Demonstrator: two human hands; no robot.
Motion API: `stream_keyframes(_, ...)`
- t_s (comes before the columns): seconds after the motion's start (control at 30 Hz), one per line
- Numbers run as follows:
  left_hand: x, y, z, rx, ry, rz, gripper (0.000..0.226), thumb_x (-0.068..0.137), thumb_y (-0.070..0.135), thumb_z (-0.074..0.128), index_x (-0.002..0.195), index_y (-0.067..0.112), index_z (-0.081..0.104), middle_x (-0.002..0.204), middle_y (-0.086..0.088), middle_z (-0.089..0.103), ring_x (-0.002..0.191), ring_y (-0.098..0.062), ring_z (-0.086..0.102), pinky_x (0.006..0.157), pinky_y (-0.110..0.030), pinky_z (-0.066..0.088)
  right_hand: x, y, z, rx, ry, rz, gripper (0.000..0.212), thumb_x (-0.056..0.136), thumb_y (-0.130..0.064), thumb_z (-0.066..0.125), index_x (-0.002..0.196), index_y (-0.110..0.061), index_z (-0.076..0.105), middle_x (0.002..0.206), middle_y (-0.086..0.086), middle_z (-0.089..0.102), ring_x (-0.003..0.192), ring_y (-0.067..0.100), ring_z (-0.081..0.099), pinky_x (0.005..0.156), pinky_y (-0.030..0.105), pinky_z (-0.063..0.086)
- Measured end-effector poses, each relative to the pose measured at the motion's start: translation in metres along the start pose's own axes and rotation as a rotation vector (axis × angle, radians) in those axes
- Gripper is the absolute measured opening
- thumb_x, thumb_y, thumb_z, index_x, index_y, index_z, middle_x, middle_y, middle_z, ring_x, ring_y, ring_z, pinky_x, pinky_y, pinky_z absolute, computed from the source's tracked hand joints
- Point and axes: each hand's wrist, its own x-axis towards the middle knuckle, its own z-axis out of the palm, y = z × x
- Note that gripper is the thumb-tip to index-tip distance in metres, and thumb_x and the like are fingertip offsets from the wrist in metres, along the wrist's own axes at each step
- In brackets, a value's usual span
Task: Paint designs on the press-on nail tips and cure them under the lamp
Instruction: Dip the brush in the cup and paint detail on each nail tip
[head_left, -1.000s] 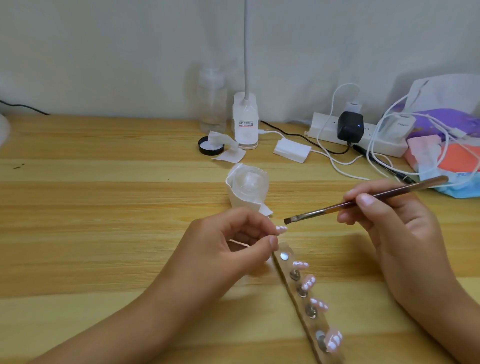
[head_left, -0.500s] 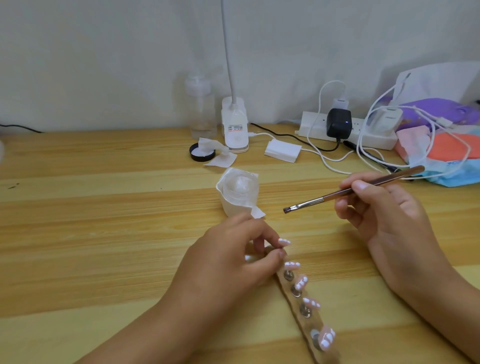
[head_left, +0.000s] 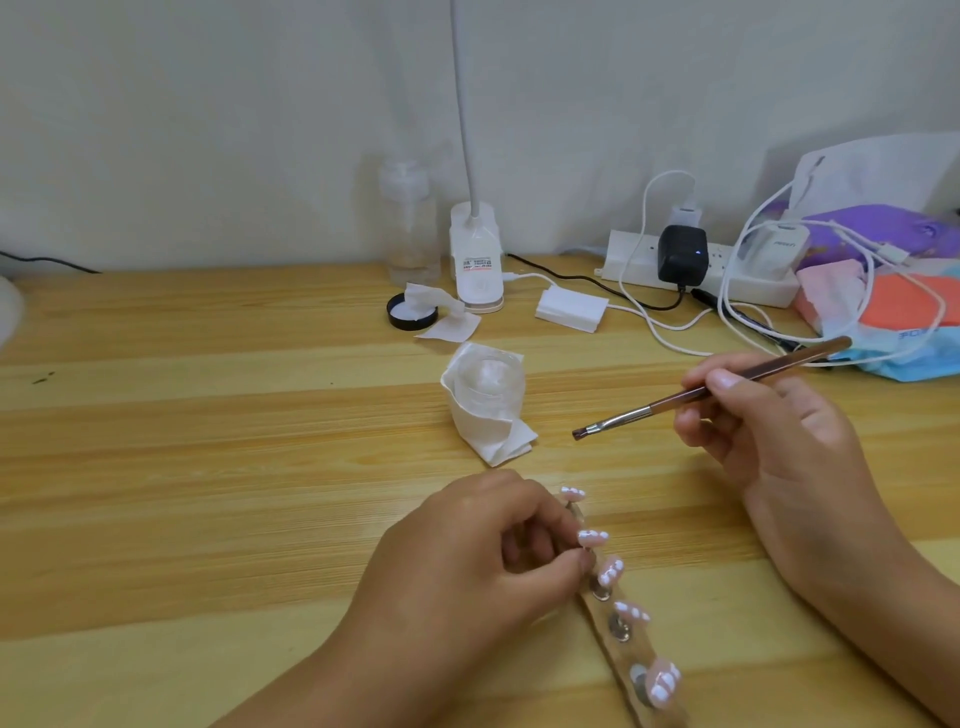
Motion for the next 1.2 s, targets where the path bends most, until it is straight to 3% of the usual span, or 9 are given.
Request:
stream_keyframes(0.27,0.001,0.001,-0.002,-0.336,0.004,-0.140,0.018,0.062,0.049,0.071,0.072,0.035,0.068,0.057,0.018,0.052,0.052,0.000,0.043,0.056,-0.014,0.035,-0.002,0.002,-0.003,-0.011,0.027,-0.031,0.027,0.094,-0.016,0.054,0.083,-0.028,0.076,0.074,-0.008,0.068,0.067,0.004,0.063,0.066,0.015,0.053)
stream_keyframes(0.37,0.002,0.000,-0.009,-0.645,0.288,-0.093,0.018,0.060,0.048,0.073,0.070,0.034,0.068,0.073,0.017,0.060,0.063,-0.004,0.049,0.060,-0.009,0.040,0.000,-0.002,-0.002,-0.006,0.032,-0.069,0.013,0.088,-0.033,0.064,0.094,-0.027,0.074,0.072,-0.007,0.065,0.068,0.005,0.062,0.069,0.014,0.053)
stream_keyframes(0.5,0.008,-0.005,-0.021,-0.913,0.464,-0.043,0.010,0.070,0.031,0.077,0.076,0.027,0.071,0.094,0.010,0.073,0.074,-0.001,0.066,0.068,-0.009,0.048,-0.008,-0.017,-0.001,-0.124,-0.009,-0.187,0.041,0.073,-0.064,0.073,0.092,-0.028,0.072,0.071,-0.003,0.067,0.069,0.009,0.064,0.072,0.017,0.054)
stream_keyframes(0.57,0.011,-0.010,-0.022,-0.947,0.476,-0.088,0.009,0.073,0.029,0.079,0.078,0.025,0.073,0.086,0.004,0.074,0.076,-0.001,0.067,0.069,-0.011,0.049,0.009,-0.030,0.003,-0.230,-0.089,-0.199,0.029,0.081,-0.051,0.073,0.092,-0.024,0.070,0.068,0.000,0.067,0.066,0.014,0.066,0.069,0.020,0.056)
stream_keyframes(0.67,0.017,-0.015,-0.022,-1.022,0.503,-0.146,0.016,0.066,0.033,0.080,0.080,0.025,0.075,0.085,0.006,0.075,0.078,0.001,0.067,0.070,-0.011,0.050,0.040,-0.044,0.002,-0.458,-0.186,-0.113,0.035,0.055,-0.005,0.092,0.085,-0.006,0.072,0.060,0.010,0.068,0.054,0.017,0.068,0.055,0.019,0.056)
stream_keyframes(0.8,0.018,-0.016,-0.024,-1.020,0.489,-0.164,0.021,0.067,0.037,0.073,0.086,0.027,0.076,0.084,0.012,0.074,0.076,0.005,0.065,0.068,-0.007,0.047,0.035,-0.062,0.034,-0.579,-0.321,-0.427,0.014,0.091,-0.043,0.061,0.098,-0.032,0.068,0.084,-0.004,0.074,0.081,0.012,0.072,0.076,0.017,0.056)
stream_keyframes(0.97,0.016,-0.014,-0.023,-0.925,0.431,-0.234,0.014,0.076,0.048,0.069,0.084,0.037,0.069,0.076,0.018,0.057,0.056,0.006,0.051,0.053,-0.007,0.040,0.053,-0.059,0.072,-0.886,-0.406,-0.425,0.018,0.092,-0.050,0.054,0.092,-0.035,0.063,0.078,-0.014,0.070,0.075,0.012,0.066,0.067,0.035,0.055)
stream_keyframes(1.1,0.019,-0.010,-0.024,-1.048,0.346,-0.295,0.006,0.090,0.041,0.060,0.088,0.040,0.066,0.078,0.014,0.070,0.069,0.000,0.064,0.066,-0.018,0.050,0.057,-0.047,0.086,-0.999,-0.483,-0.370,0.013,0.088,-0.045,0.050,0.088,-0.037,0.061,0.074,-0.012,0.065,0.069,0.010,0.057,0.057,0.022,0.042)
stream_keyframes(1.2,0.021,-0.009,-0.028,-1.214,0.313,-0.325,0.007,0.098,0.032,0.054,0.099,0.029,0.060,0.102,0.006,0.071,0.080,-0.012,0.072,0.065,-0.023,0.055,0.059,-0.041,0.093,-1.028,-0.512,-0.353,0.011,0.088,-0.038,0.052,0.085,-0.033,0.061,0.068,-0.009,0.063,0.065,0.007,0.055,0.058,0.020,0.041)
